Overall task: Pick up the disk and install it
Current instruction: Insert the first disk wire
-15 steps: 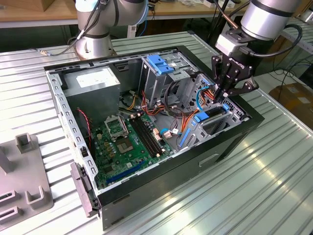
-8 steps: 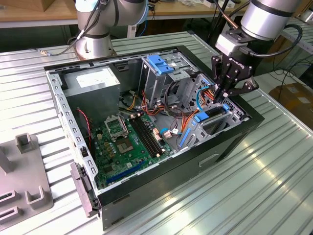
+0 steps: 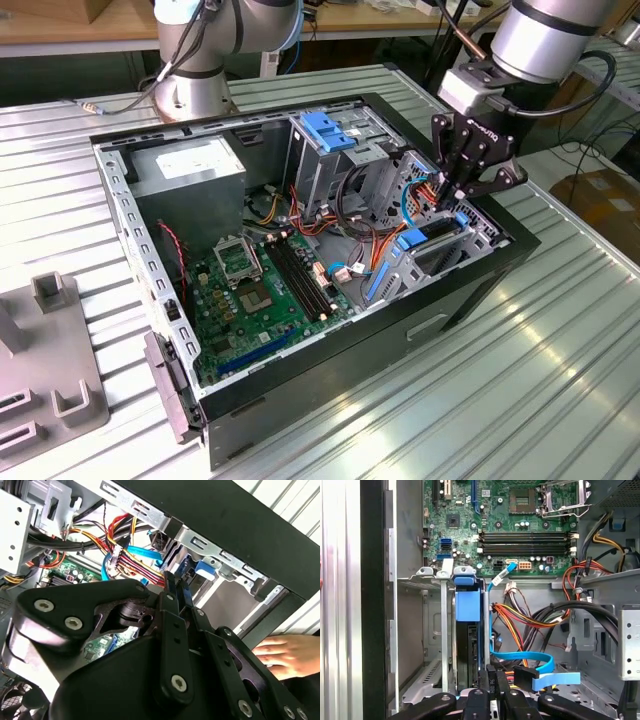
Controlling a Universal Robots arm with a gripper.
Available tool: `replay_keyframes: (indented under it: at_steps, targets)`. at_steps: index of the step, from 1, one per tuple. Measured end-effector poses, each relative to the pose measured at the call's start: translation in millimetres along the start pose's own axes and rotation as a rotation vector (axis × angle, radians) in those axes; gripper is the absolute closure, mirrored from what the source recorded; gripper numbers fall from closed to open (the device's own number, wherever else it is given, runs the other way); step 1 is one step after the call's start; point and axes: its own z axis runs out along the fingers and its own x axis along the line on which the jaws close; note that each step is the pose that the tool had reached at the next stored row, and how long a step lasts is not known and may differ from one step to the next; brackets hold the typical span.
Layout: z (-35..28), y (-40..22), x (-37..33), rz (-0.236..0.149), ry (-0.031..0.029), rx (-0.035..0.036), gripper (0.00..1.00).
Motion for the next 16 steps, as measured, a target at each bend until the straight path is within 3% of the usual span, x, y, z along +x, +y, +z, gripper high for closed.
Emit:
replay_keyframes:
  at_steps: [10,14,16]
  targets:
    - [2.3,0.0,9.9,0.003,-0.0018,-0.0002,0.82]
    - [4.7,0.6,10.2,0.003,-0.0017,0.0004,0.82]
    - [5.8,2.0,10.2,0.004,-0.0019,0.0041,0.82]
